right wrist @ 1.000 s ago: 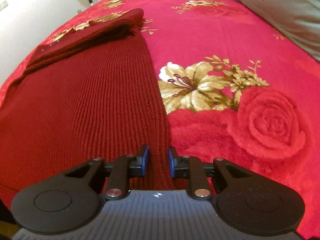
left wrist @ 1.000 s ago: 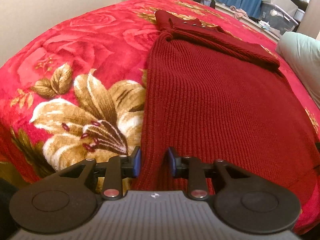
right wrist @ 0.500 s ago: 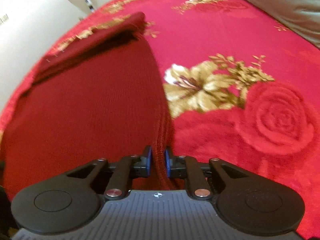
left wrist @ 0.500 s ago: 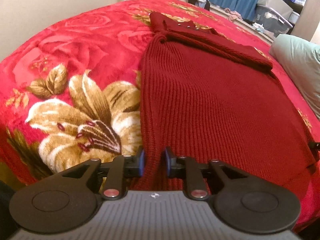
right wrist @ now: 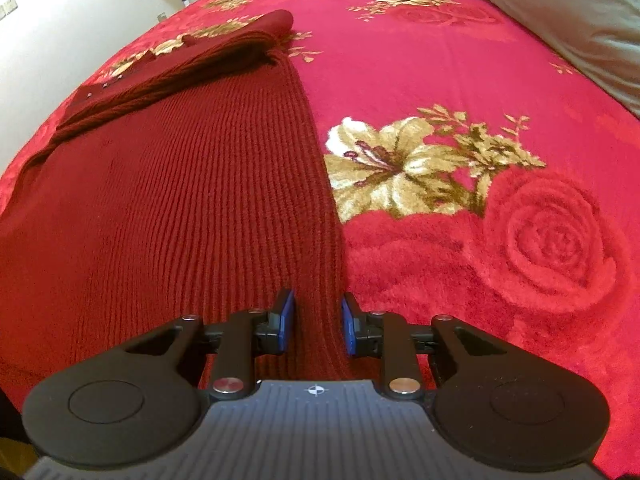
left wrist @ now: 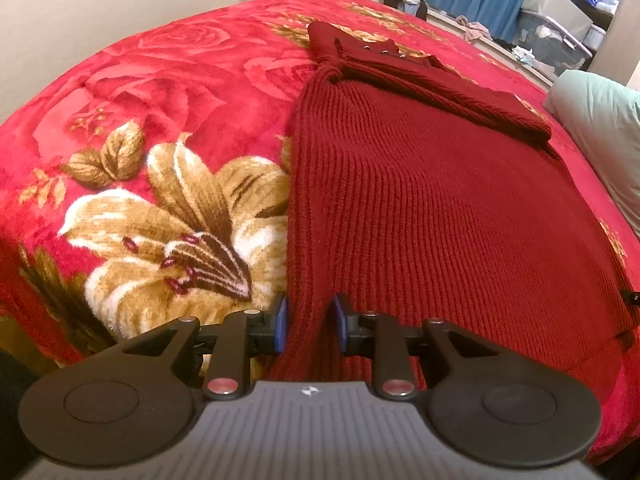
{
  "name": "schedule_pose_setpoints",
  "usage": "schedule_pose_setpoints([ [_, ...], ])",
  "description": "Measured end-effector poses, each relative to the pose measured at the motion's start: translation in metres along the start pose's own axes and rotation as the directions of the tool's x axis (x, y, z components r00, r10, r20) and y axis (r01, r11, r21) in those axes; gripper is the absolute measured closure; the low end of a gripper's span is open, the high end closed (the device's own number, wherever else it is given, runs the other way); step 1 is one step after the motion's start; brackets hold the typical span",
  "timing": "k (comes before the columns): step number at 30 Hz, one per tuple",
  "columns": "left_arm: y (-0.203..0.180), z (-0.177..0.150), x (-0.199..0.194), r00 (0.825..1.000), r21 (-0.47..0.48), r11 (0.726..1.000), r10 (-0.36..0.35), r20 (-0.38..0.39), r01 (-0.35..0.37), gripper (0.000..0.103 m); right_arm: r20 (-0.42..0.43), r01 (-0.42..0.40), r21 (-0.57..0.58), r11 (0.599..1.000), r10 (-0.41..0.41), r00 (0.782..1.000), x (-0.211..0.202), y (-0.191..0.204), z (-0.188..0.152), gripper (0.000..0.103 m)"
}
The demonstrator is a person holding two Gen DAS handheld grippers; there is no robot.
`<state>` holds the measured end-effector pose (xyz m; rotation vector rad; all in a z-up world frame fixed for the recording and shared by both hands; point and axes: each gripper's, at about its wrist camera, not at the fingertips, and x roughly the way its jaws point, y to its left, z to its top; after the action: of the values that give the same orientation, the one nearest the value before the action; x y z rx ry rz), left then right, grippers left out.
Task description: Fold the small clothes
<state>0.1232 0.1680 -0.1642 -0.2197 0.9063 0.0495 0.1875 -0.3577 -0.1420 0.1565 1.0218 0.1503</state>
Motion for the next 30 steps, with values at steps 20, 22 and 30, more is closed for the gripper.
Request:
schedule_pose_setpoints([
  [20,0.000,-0.005,-0.001,0.998,-0.032,0.997,-0.065,-0.015,0.064,0.075,-0.005,0.020,-0.022,1.000,-0.020,1.000,-0.001,0.005,-0.004,0.080],
  [22,-0.002,-0.005,-0.001,0.998,-0.023,0.998,-0.059,-0.004,0.059,0.089,-0.004,0.016,-0.019,1.000,-0.016,1.000,-0.001,0.004,-0.004,0.086],
  [30,-0.011,-0.003,-0.006,0.997,0.016,0.998,-0.064,0.032,0.063,0.089,0.088,-0.081,0.019,0.997,0.079,0.993,-0.019,0.001,0.001,0.091],
])
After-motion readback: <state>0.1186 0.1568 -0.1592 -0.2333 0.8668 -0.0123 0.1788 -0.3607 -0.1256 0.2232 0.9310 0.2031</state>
